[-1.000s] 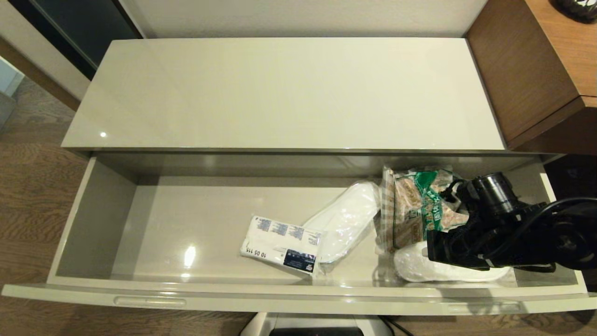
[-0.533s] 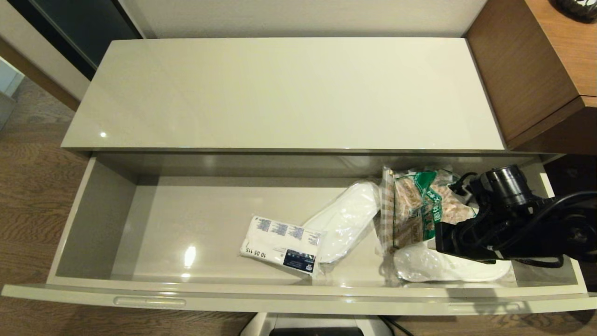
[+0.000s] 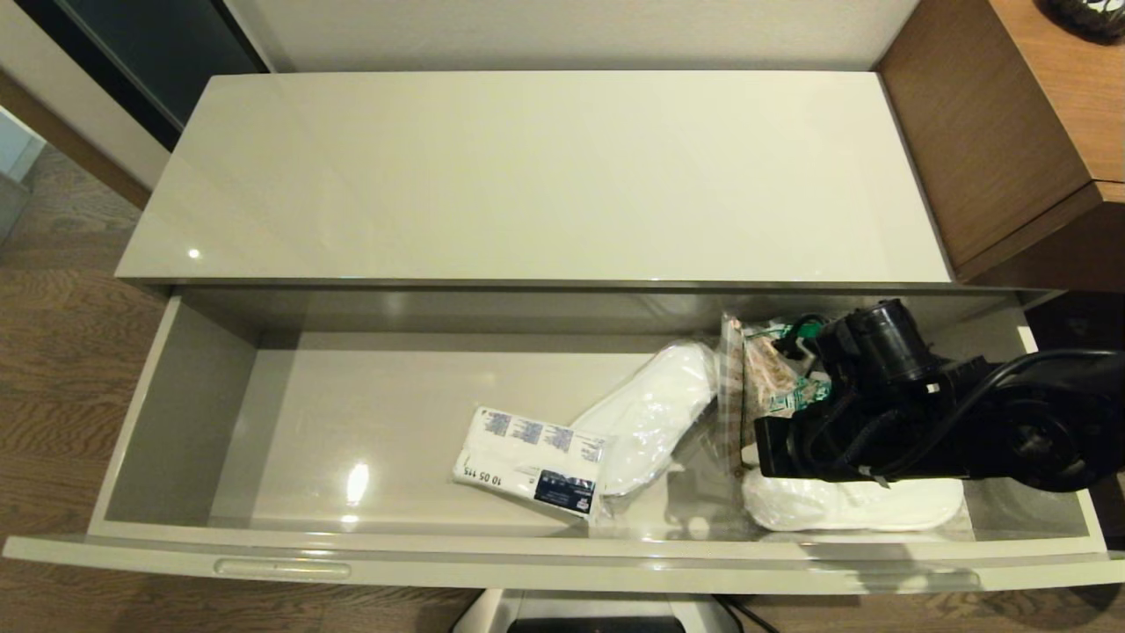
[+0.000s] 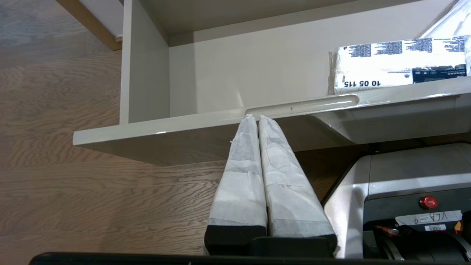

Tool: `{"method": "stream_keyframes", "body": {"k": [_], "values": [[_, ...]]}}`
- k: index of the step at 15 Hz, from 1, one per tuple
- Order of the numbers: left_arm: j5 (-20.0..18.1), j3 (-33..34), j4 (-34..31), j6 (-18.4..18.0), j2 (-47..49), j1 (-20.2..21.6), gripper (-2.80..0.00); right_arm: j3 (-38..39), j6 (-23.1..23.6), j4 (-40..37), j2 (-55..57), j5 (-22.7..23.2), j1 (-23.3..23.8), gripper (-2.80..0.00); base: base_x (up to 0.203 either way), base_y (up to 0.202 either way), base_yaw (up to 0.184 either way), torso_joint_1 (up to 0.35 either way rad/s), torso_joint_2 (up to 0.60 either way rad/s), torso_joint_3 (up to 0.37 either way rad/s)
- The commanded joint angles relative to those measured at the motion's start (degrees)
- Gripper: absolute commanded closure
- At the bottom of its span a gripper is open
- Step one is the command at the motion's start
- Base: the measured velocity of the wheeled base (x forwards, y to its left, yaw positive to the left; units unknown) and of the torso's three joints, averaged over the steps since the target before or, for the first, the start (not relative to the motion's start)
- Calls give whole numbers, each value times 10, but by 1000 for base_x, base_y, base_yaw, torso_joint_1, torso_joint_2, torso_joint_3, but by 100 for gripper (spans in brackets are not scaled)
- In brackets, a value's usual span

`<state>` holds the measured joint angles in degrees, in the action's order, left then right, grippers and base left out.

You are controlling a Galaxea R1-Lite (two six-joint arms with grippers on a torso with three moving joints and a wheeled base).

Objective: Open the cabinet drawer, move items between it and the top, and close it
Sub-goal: Take out the disposable slippers from the drawer

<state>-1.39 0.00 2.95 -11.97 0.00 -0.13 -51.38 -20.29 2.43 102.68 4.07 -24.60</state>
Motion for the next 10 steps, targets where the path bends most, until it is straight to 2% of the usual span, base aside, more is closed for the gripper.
{"method": "stream_keyframes", "body": {"k": [1, 4, 5, 9, 10], "values": [[0, 0, 0, -1, 1, 0, 0, -6, -1, 0, 15, 1, -8, 0, 0, 0, 0, 0, 0, 0], [0, 0, 0, -1, 1, 0, 0, -32, 14, 15, 66, 0, -33, 0, 0, 0, 0, 0, 0, 0], [0, 0, 0, -1, 1, 0, 0, -44, 21, 41, 84, -10, -51, 0, 0, 0, 0, 0, 0, 0], [0, 0, 0, -1, 1, 0, 0, -55, 24, 105, 114, -64, -54, 0, 0, 0, 0, 0, 0, 0], [0, 0, 0, -1, 1, 0, 0, -50, 24, 128, 113, -81, -54, -280, 0, 0, 0, 0, 0, 0]]}}
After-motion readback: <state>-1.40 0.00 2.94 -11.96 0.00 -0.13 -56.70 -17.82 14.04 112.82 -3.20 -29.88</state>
